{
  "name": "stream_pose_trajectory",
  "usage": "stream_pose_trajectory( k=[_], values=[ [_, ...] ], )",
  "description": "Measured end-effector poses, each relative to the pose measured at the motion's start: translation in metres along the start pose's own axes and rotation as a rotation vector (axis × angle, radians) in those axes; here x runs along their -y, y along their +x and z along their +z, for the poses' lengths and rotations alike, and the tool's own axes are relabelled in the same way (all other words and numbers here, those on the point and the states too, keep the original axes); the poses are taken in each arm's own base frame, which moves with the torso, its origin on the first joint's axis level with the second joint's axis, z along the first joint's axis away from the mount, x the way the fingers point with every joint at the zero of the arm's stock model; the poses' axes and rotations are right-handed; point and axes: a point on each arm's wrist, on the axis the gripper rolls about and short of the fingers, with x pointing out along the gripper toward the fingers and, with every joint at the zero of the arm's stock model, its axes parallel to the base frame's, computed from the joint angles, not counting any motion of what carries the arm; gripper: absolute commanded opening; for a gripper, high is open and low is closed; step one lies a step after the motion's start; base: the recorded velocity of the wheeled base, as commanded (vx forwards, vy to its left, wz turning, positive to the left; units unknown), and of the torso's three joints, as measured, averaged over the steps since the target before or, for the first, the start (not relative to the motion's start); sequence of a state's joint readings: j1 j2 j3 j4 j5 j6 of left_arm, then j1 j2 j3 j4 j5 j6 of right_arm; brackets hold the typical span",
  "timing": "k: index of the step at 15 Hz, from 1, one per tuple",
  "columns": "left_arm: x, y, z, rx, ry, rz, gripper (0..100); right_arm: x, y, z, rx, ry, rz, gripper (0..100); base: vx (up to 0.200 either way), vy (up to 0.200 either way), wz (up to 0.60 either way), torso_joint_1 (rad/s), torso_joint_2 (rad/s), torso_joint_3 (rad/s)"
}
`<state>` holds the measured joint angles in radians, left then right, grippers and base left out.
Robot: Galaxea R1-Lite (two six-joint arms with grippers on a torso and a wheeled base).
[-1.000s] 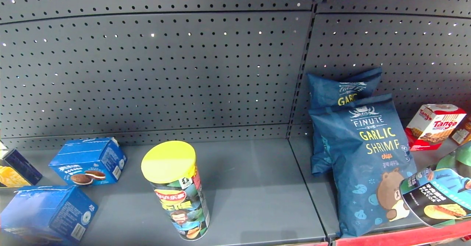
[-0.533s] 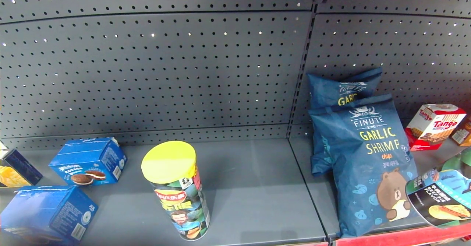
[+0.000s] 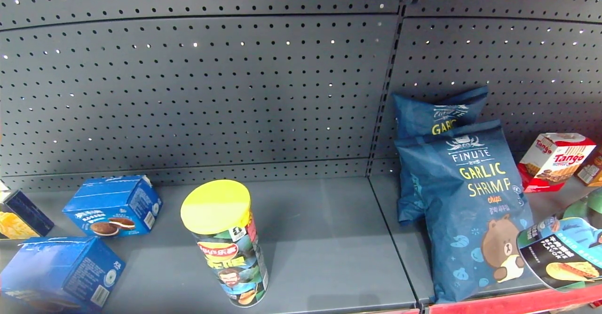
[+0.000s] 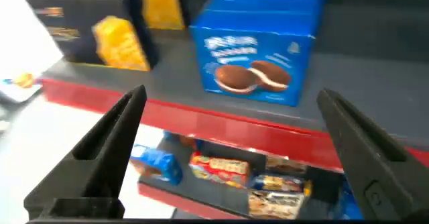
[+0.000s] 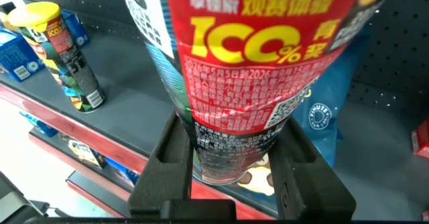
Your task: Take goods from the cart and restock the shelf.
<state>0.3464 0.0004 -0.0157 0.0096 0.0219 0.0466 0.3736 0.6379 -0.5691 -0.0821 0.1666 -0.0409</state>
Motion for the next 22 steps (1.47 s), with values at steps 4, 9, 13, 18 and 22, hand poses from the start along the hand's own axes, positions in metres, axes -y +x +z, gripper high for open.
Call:
stream_pose_trajectory(
  k=[4,9,13,18,22],
  values=[
    [0.001,0.001,-0.003,0.001,0.002,-0.105,100,0.0,-0.001,0.0,0.002,-0.016,-0.006,0,0.0,0.0,0.0,0.0,0.0,0.0],
    [0.001,0.001,-0.003,-0.001,-0.001,-0.104,100,0.0,0.004,0.003,0.002,-0.014,0.018,0,0.0,0.0,0.0,0.0,0.0,0.0],
    [0.001,0.001,-0.003,-0.001,-0.001,-0.105,100,0.001,0.018,0.007,-0.019,-0.007,0.053,0,0.0,0.0,0.0,0.0,0.0,0.0],
    [0.001,0.001,-0.003,-0.001,-0.001,-0.105,100,-0.003,0.063,0.013,-0.034,0.023,0.147,0,0.0,0.0,0.0,0.0,0.0,0.0],
    [0.001,0.001,-0.003,-0.001,-0.001,-0.105,100,-0.016,0.125,0.02,-0.005,0.036,0.201,0,0.0,0.0,0.0,0.0,0.0,0.0]
  ],
)
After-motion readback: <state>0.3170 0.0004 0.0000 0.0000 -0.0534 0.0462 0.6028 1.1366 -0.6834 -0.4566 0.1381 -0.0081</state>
